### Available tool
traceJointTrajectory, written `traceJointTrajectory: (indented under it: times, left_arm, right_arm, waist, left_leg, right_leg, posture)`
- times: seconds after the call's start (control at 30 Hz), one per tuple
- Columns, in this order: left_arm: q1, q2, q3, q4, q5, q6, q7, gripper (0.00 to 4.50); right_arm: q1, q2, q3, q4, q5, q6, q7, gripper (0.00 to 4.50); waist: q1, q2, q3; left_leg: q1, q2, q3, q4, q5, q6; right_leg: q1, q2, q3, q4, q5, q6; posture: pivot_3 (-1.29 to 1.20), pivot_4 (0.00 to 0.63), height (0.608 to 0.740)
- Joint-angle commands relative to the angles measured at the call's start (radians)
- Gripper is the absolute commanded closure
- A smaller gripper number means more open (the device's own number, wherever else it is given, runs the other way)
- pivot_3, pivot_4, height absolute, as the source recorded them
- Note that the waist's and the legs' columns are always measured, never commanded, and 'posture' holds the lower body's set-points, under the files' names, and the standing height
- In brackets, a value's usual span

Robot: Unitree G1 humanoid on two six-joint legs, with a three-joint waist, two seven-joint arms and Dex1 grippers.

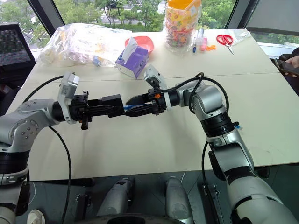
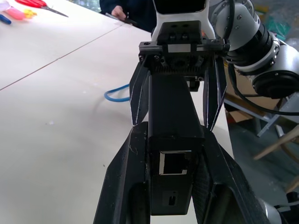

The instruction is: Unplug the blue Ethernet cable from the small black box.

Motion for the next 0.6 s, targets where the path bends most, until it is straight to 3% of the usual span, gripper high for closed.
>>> traceJointTrajectory:
  times: [0.03,0.1,0.2,0.33,0.6]
  left_arm:
    - [-0.018,-0.003,0.014,-0.026,-0.004,-0.021,-0.001,3.99]
    - [-0.018,-0.004,0.014,-0.027,-0.004,-0.022,0.000,3.99]
    - [-0.017,-0.005,0.015,-0.028,-0.004,-0.023,0.001,3.99]
    - [-0.017,-0.007,0.016,-0.029,-0.002,-0.024,0.002,3.99]
    - [-0.015,0.001,0.022,-0.032,-0.005,-0.022,-0.002,3.99]
  right_arm:
    - [-0.023,0.010,-0.006,-0.021,0.009,-0.015,0.001,1.84]
    - [-0.024,0.010,-0.003,-0.019,0.006,-0.018,0.001,1.84]
    - [-0.024,0.009,0.004,-0.017,0.000,-0.026,0.004,2.63]
    - [-0.021,0.006,0.014,-0.009,-0.013,-0.040,0.010,4.48]
    - [-0.013,-0.015,0.027,0.014,-0.050,-0.078,0.027,4.48]
  waist:
    - [0.000,0.000,0.000]
    - [0.000,0.000,0.000]
    - [0.000,0.000,0.000]
    - [0.000,0.000,0.000]
    - [0.000,0.000,0.000]
  left_leg:
    - [0.000,0.000,0.000,0.000,0.000,0.000]
    - [0.000,0.000,0.000,0.000,0.000,0.000]
    - [0.000,0.000,0.000,0.000,0.000,0.000]
    - [0.000,0.000,0.000,0.000,0.000,0.000]
    - [0.000,0.000,0.000,0.000,0.000,0.000]
  right_leg:
    - [0.000,0.000,0.000,0.000,0.000,0.000]
    - [0.000,0.000,0.000,0.000,0.000,0.000]
    - [0.000,0.000,0.000,0.000,0.000,0.000]
    - [0.000,0.000,0.000,0.000,0.000,0.000]
    - [0.000,0.000,0.000,0.000,0.000,0.000]
  posture:
    - [0.00,0.150,0.726]
    - [0.00,0.150,0.726]
    - [0.00,0.150,0.726]
    - [0.00,0.150,0.726]
    - [0.00,0.150,0.726]
